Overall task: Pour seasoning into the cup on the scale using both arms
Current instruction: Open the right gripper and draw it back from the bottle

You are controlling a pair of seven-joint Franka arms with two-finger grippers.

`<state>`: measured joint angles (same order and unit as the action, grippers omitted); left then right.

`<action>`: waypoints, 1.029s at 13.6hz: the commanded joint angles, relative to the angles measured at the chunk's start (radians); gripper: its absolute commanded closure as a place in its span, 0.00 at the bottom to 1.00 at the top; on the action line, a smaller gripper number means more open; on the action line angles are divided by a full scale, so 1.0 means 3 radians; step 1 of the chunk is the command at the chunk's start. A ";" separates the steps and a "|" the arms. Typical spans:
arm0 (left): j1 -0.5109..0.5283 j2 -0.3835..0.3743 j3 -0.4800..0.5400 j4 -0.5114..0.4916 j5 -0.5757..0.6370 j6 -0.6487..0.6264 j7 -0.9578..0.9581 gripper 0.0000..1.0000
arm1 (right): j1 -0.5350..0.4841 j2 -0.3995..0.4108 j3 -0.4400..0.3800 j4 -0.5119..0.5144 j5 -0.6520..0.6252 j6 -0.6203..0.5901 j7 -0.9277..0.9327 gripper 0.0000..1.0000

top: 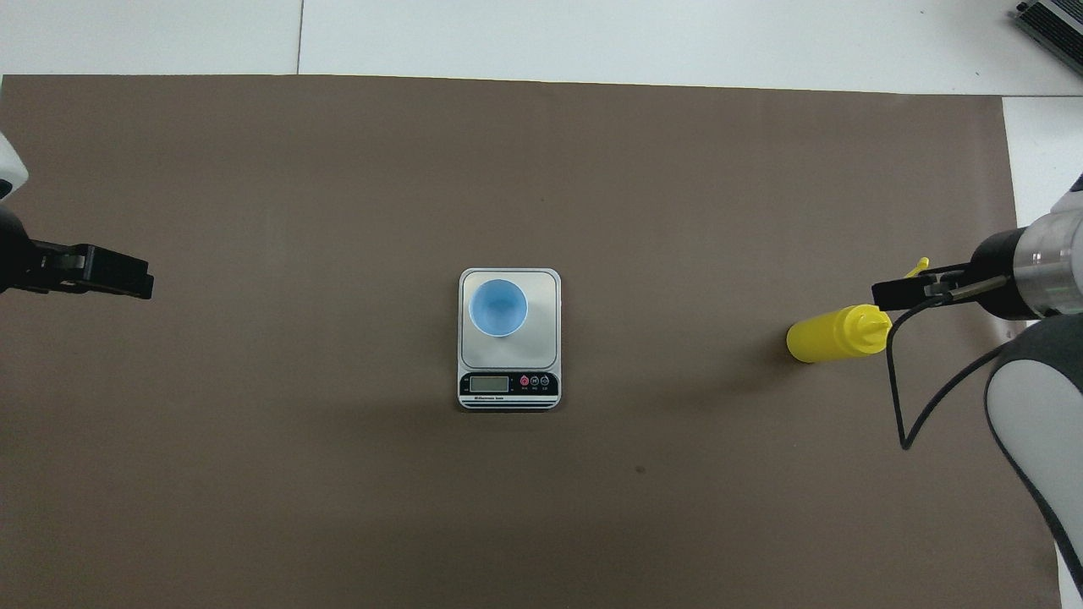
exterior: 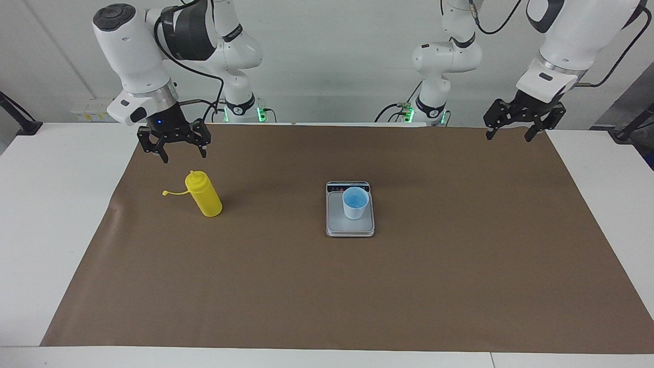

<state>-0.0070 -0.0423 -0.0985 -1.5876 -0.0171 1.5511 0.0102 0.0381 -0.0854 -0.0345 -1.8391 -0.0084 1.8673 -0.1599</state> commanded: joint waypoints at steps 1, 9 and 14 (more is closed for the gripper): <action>0.0034 -0.0094 -0.0014 -0.0098 0.0092 0.0020 0.0088 0.00 | -0.0055 0.0238 -0.0003 0.0408 -0.0100 -0.0129 0.0052 0.00; 0.0039 -0.0099 -0.0019 -0.0108 0.0134 0.0040 0.0206 0.00 | -0.0107 0.0402 0.0002 0.1017 -0.0151 -0.0651 0.0210 0.00; 0.0115 -0.0094 0.0001 -0.0092 0.0032 0.0020 0.0206 0.00 | -0.0107 0.0453 0.0007 0.1216 -0.0141 -0.0829 0.0272 0.00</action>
<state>-0.0057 -0.0425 -0.0961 -1.5881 0.0067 1.5504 0.0570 0.0174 0.0175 -0.0442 -1.5400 -0.0428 1.6634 -0.0998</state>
